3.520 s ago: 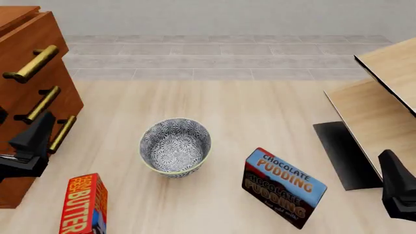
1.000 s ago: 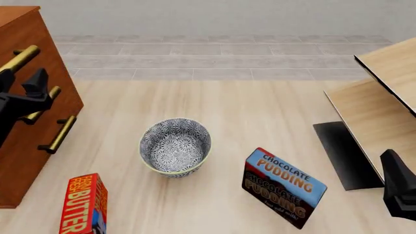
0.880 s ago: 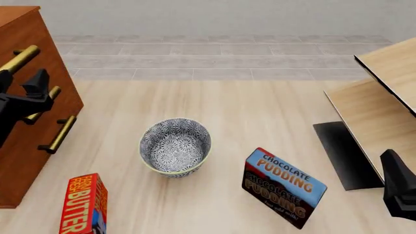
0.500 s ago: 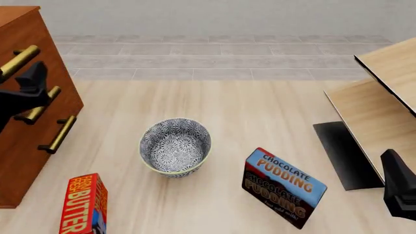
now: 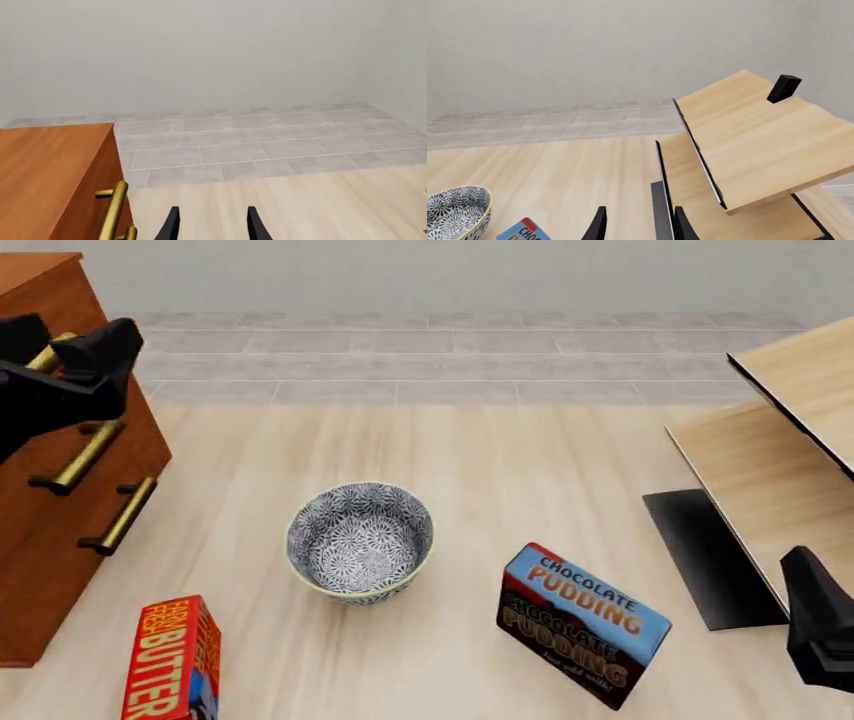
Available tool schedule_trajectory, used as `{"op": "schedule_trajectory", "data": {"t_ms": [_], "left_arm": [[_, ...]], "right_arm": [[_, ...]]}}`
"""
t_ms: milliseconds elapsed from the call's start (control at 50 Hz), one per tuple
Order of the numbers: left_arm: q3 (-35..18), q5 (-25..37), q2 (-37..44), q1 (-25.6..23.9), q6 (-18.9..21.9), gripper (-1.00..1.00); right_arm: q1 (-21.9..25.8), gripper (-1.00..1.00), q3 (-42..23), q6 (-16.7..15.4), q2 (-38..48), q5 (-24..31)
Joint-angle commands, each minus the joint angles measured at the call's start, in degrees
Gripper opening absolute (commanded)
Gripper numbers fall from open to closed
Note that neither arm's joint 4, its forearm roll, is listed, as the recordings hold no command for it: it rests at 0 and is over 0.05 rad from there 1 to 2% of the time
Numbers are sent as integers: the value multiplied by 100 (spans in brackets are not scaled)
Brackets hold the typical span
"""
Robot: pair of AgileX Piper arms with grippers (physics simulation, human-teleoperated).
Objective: Close the top drawer of the cabinet and put the bowl on top of it.
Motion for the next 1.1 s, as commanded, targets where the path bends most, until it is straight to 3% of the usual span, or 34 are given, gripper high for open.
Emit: {"op": "schedule_trajectory", "data": {"t_ms": [20, 100, 240, 440, 520, 800, 1100], "left_arm": [[-818, 1106, 26, -513, 89, 100], [-1084, 1445, 156, -554, 500, 100], [-1647, 2112, 317, -879, 79, 100], [-2164, 2858, 820, -1024, 15, 100], [-2305, 3077, 967, -1113, -197, 100], [-2607, 3420, 1557, -1332, -452, 100], [-2442, 3370, 1989, -1437, -692, 100]], "right_arm": [[3, 100, 1, 4, 55, -41], [-13, 100, 2, 12, 35, -23], [-7, 100, 4, 9, 74, -41], [-2, 100, 8, 9, 152, -94], [-6, 100, 7, 18, 160, -95], [-6, 100, 10, 66, 259, -178], [17, 100, 10, 94, 251, -170]]}}
